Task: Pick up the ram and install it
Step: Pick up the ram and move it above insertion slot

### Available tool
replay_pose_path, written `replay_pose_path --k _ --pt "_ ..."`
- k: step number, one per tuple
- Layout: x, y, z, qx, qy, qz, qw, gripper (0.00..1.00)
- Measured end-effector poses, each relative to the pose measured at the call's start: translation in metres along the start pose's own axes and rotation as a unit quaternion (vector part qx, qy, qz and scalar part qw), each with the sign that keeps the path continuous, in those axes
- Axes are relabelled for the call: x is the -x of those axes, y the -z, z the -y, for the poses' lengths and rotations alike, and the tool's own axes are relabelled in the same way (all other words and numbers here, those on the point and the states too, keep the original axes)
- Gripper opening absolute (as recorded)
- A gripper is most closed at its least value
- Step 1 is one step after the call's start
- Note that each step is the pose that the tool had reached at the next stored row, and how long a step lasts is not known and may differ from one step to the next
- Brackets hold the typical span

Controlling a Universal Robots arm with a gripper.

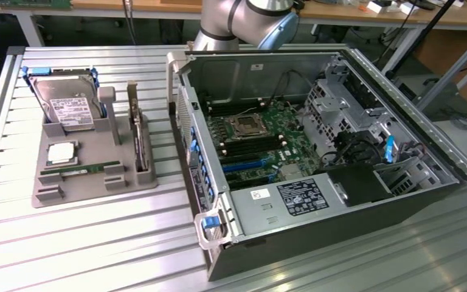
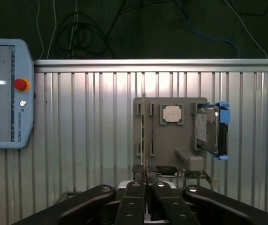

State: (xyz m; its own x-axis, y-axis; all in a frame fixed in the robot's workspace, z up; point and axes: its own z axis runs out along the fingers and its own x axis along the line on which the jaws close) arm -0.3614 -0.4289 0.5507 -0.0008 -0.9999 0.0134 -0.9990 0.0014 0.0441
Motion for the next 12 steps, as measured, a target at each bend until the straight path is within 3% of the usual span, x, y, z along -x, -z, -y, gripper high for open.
replay_pose_path --k 4,7,12 --pt "0.000 0.0010 0.0014 0.0005 0.000 0.0000 1.0000 0.12" --pt "0.000 -0.0053 0.0029 0.0014 0.000 0.0000 1.0000 0.12" --pt "0.000 -0.0113 0.0147 0.0030 0.000 -0.0001 1.0000 0.12"
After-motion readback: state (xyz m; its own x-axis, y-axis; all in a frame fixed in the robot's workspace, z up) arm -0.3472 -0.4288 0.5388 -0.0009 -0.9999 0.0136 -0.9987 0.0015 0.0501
